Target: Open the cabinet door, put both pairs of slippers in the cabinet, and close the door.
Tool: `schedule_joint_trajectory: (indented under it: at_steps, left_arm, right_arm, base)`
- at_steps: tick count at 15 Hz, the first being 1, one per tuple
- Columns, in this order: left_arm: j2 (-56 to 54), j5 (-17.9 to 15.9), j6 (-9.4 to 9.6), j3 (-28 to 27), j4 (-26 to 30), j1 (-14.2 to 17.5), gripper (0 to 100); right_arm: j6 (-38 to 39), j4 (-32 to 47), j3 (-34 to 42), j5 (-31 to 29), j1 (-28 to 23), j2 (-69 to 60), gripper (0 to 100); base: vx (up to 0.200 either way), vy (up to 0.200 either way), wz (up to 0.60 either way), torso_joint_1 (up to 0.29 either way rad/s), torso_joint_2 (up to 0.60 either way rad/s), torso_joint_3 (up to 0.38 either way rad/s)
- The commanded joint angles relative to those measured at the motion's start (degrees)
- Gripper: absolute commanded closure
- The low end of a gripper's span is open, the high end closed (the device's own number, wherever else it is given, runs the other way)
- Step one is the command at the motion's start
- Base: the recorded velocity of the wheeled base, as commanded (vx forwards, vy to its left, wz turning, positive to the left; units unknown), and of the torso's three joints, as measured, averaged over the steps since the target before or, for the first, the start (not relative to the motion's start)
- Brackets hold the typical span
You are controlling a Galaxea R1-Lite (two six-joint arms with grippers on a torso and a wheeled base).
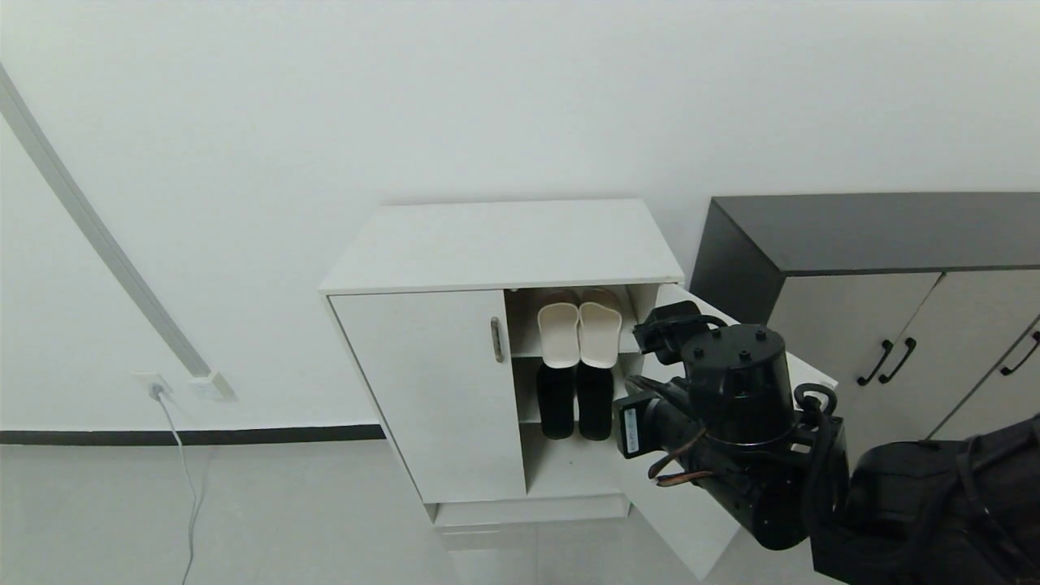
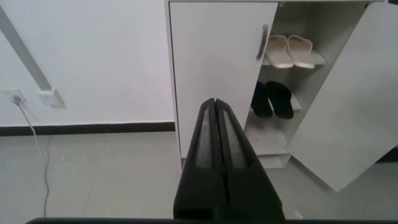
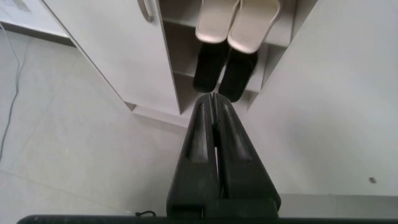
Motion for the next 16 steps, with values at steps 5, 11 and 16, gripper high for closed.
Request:
schedule_joint_trajectory:
  at_steps: [5, 11, 16]
  left_arm:
    - [0.1, 0.0, -0.04, 0.0, 0.1, 0.0, 100]
    - [0.1, 0.1, -0.04, 0.0, 0.1, 0.0, 100]
    - [0.1, 0.1, 0.04, 0.0, 0.0, 0.0, 100]
  right_arm:
    - [-0.7, 0.0, 0.7, 0.0, 0.0, 0.0, 100]
    - [-1.2, 0.0, 1.0, 0.0, 0.0, 0.0, 100]
    - [-1.2, -0.2, 1.1, 0.0, 0.0, 0.0, 100]
  base:
    - [0.000, 0.000, 0.00, 0.021, -0.04, -0.024]
    - [0.000, 0.000, -0.30, 0.003, 0.00, 0.004]
    - [0.000, 0.000, -0.36, 0.006, 0.00, 0.000]
